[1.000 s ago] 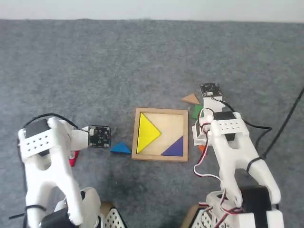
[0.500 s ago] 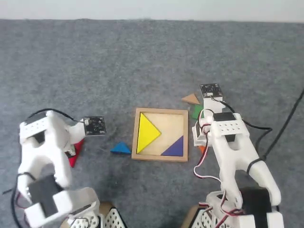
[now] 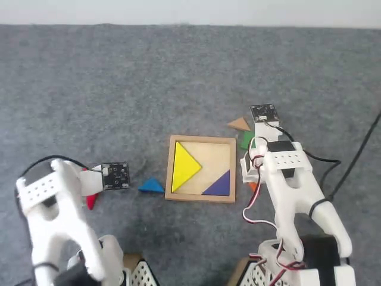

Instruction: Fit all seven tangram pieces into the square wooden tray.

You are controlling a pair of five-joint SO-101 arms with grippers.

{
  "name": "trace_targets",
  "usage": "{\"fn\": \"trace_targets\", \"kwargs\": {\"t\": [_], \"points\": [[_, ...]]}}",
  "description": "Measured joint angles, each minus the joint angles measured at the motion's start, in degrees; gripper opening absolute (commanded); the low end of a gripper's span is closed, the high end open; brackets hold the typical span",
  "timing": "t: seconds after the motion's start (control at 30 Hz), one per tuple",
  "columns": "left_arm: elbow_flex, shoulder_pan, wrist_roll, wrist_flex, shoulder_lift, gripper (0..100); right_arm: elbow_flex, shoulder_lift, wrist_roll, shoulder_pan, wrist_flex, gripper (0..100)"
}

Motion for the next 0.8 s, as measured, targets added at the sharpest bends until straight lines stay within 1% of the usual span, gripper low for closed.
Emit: {"fn": "trace_targets", "kwargs": {"t": [0.13, 0.2, 0.23, 0.3, 0.4, 0.43, 0.47, 0.53, 0.57, 0.67, 0.8], "points": [[0.2, -0.3, -1.3, 0.0, -3.5, 1, 0.0, 0.0, 0.0, 0.1, 0.0, 9.8], [0.0, 0.1, -6.6, 0.0, -3.5, 1, 0.0, 0.0, 0.0, 0.1, 0.0, 9.8], [-0.6, 0.6, -10.3, 0.5, -3.2, 1, 0.0, 0.0, 0.0, 0.0, 0.0, 9.8], [-2.0, 1.1, -20.7, 2.5, -1.2, 1, 0.0, 0.0, 0.0, 0.0, 0.0, 9.8], [-4.2, 0.4, -41.1, 6.1, 3.1, 1, 0.0, 0.0, 0.0, 0.1, 0.0, 9.8], [-5.6, 0.2, -46.0, 6.2, 4.7, 1, 0.0, 0.0, 0.0, 0.1, 0.0, 9.8], [-7.3, 0.2, -48.7, 6.1, 6.4, 1, 0.0, 0.0, 0.0, 0.0, 0.0, 9.8], [-10.5, -0.2, -48.5, 6.1, 9.5, 1, 0.0, 0.0, 0.0, 0.0, 0.0, 9.8], [-11.3, -0.8, -46.3, 6.1, 10.8, 1, 0.0, 0.0, 0.0, 0.0, 0.0, 9.8], [-12.7, -2.2, -36.4, 4.6, 13.2, 1, 0.0, 0.0, 0.0, 0.2, 0.0, 9.8], [-12.7, -6.3, -23.4, -0.4, 13.2, 1, 0.0, 0.0, 0.0, 0.0, 0.0, 9.8]]}}
